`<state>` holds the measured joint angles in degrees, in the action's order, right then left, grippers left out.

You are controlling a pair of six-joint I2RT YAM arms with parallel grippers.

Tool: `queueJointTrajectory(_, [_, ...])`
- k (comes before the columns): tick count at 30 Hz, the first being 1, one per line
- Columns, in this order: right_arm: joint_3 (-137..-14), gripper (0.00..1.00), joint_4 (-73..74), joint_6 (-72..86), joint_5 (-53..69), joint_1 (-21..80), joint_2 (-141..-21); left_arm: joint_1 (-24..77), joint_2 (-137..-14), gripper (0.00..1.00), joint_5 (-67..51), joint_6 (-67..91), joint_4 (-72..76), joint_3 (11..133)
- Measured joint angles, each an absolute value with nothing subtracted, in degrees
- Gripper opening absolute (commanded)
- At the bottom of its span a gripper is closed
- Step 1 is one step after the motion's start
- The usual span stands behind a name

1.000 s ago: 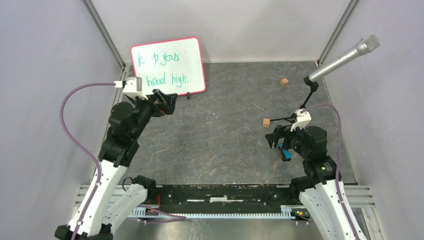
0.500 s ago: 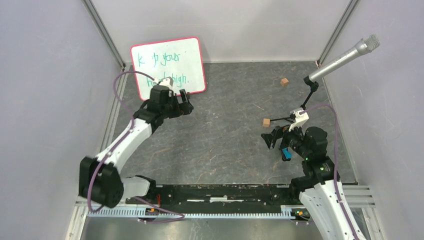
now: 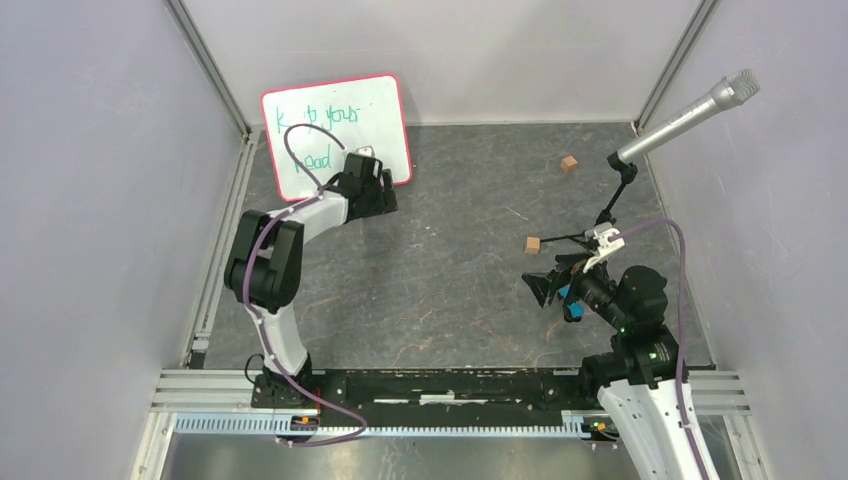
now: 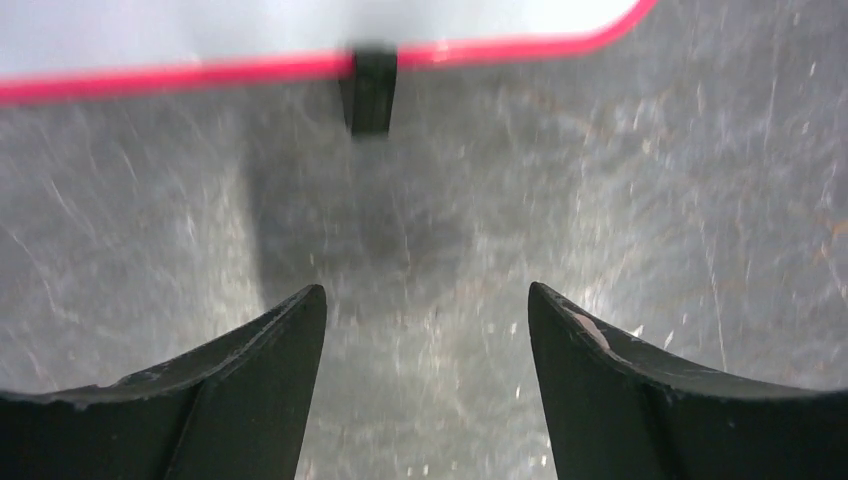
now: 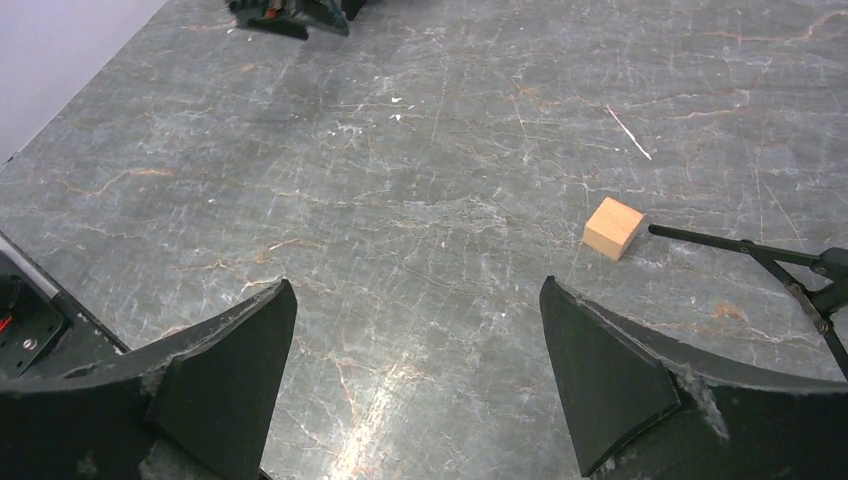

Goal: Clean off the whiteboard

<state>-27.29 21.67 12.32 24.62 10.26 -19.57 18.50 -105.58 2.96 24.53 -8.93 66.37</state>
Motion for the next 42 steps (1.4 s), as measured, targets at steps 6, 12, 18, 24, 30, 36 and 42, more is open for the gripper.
queueJointTrajectory(6, [-29.5,0.98,25.02,11.68,26.04,10.37,-16.88,18.5,-112.46,0.62,6.5,22.98,-10.22,76.88])
queueJointTrajectory(12, [-30.33,0.98,26.11,11.7,26.26,10.39,-17.06,18.5,-116.84,0.49,10.13,21.61,-11.68,80.99])
queueJointTrajectory(18, [-30.55,0.98,27.86,11.7,23.4,10.39,-16.36,18.5,-119.77,0.43,11.79,21.34,-13.28,83.09])
queueJointTrajectory(24, [-30.57,0.98,28.38,11.73,22.11,10.39,-16.38,18.5,-122.52,0.27,13.28,19.38,-14.33,86.61])
queueJointTrajectory(30, [-30.7,0.98,28.45,11.7,20.91,10.39,-18.04,18.87,-123.37,0.05,14.02,18.0,-16.47,88.47])
queueJointTrajectory(36, [-30.76,0.98,28.86,11.7,19.16,10.39,-18.48,20.34,-123.92,0.02,17.04,17.47,-17.56,89.43])
queueJointTrajectory(42, [-30.76,0.98,29.28,11.66,18.74,10.39,-18.48,22.96,-123.68,0.02,20.49,17.54,-17.39,88.55])
